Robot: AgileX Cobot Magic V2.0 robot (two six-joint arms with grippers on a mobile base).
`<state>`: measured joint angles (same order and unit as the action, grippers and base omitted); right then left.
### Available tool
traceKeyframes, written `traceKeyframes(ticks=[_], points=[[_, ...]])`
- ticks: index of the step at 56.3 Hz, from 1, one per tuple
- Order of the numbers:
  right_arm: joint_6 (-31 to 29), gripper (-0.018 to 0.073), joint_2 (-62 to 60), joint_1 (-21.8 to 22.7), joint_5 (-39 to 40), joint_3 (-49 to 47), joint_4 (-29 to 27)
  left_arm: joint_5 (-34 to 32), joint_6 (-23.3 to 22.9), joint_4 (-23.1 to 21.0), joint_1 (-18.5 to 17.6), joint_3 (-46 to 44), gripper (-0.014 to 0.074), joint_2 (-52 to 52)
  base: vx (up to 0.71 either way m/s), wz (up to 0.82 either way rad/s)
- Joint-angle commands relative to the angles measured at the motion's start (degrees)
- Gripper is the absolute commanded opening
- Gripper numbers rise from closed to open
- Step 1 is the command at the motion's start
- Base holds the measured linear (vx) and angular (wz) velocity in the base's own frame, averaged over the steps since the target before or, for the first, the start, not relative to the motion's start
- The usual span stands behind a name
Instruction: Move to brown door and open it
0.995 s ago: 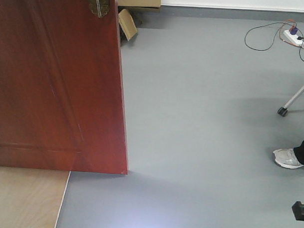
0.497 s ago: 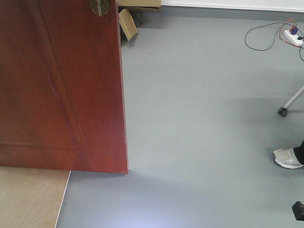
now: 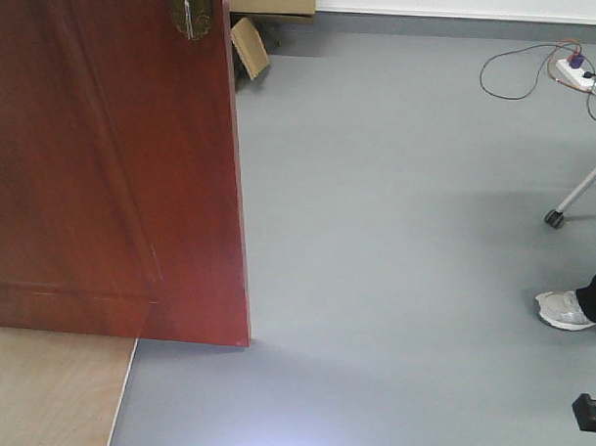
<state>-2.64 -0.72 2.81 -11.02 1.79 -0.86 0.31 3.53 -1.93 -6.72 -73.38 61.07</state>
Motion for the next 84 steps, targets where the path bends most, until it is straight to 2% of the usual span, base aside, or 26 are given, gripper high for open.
traceKeyframes(ticks=[1, 9, 18, 24, 30, 37, 41, 44, 47, 53, 62, 66, 70, 84], points=[[-0.3, 0.0000, -0.6, 0.3, 4.9, 0.3, 0.3, -8.6, -0.2, 1.0, 0.1, 6.7, -0.0006, -7.7, 0.00, 0.00], [-0.3, 0.0000, -0.6, 0.3, 4.9, 0.3, 0.3, -13.0, -0.2, 1.0, 1.1, 21.0, -0.0006, -20.6, 0.00, 0.00], [-0.3, 0.0000, -0.6, 0.3, 4.9, 0.3, 0.3, -14.7, -0.3, 0.8, 7.9, 36.1, -0.0006, -33.5, 0.00, 0.00], [-0.3, 0.0000, -0.6, 0.3, 4.9, 0.3, 0.3, -13.4, -0.3, 0.9, 12.6, 45.5, -0.0006, -43.4, 0.00, 0.00], [-0.3, 0.0000, -0.6, 0.3, 4.9, 0.3, 0.3, -13.2, -0.3, 0.9, 15.0, 54.3, -0.0006, -53.3, 0.00, 0.00], [-0.3, 0.0000, -0.5, 0.3, 4.9, 0.3, 0.3, -13.4, -1.3, 2.5, 13.2, 61.9, -0.0006, -63.2, 0.00, 0.00], [-0.3, 0.0000, -0.6, 0.3, 4.7, 0.3, 0.3, -15.1, -5.5, 5.1, 11.6, 64.1, -0.0006, -61.7, 0.00, 0.00], [-0.3, 0.0000, -0.5, 0.3, 4.6, 0.3, 0.3, -14.3, -9.0, 7.4, 9.8, 64.9, -0.0006, -61.6, 0.00, 0.01], [-0.3, 0.0000, -0.3, 0.3, 4.5, 0.3, 0.3, -12.9, -11.0, 8.0, 8.1, 65.5, -0.0006, -61.8, 0.00, 0.00], [-0.3, 0.0000, -0.3, 0.3, 4.2, 0.3, 0.3, -10.1, -10.7, 7.8, 7.0, 67.6, -0.0006, -62.4, 0.00, -0.01], [-0.3, 0.0000, -0.3, 0.3, 4.2, 0.3, 0.3, -9.7, -10.7, 6.5, 7.0, 74.4, -0.0006, -62.6, 0.00, 0.00], [-0.3, 0.0000, -0.3, 0.3, 4.2, 0.3, 0.3, -1.5, -10.7, 5.6, 6.7, 73.8, -0.0006, -62.5, 0.00, 0.00], [-0.3, 0.0000, -0.3, 0.3, 4.2, 0.3, 0.3, 0.9, -10.6, 5.6, 6.7, 73.9, -0.0006, -62.6, 0.00, 0.00], [-0.3, 0.0000, -0.3, 0.3, 4.2, 0.3, 0.3, 1.1, -10.7, 3.8, 6.7, 73.9, -0.0006, -62.6, 0.00, 0.00]])
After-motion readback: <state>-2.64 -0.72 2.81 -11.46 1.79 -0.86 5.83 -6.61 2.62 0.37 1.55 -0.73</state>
